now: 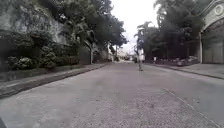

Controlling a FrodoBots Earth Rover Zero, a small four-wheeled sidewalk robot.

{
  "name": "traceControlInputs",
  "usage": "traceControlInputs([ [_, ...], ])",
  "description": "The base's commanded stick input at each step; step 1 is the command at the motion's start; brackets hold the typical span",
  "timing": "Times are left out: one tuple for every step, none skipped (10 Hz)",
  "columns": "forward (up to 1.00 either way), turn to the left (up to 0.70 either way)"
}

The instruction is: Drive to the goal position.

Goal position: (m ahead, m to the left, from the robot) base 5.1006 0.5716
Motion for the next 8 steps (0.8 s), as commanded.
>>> traceControlInputs([
  [0.7, 0.0],
  [0.7, 0.0],
  [0.7, 0.0],
  [0.7, 0.0],
  [0.7, 0.0],
  [0.7, 0.0],
  [0.78, 0.0],
  [0.85, 0.0],
])
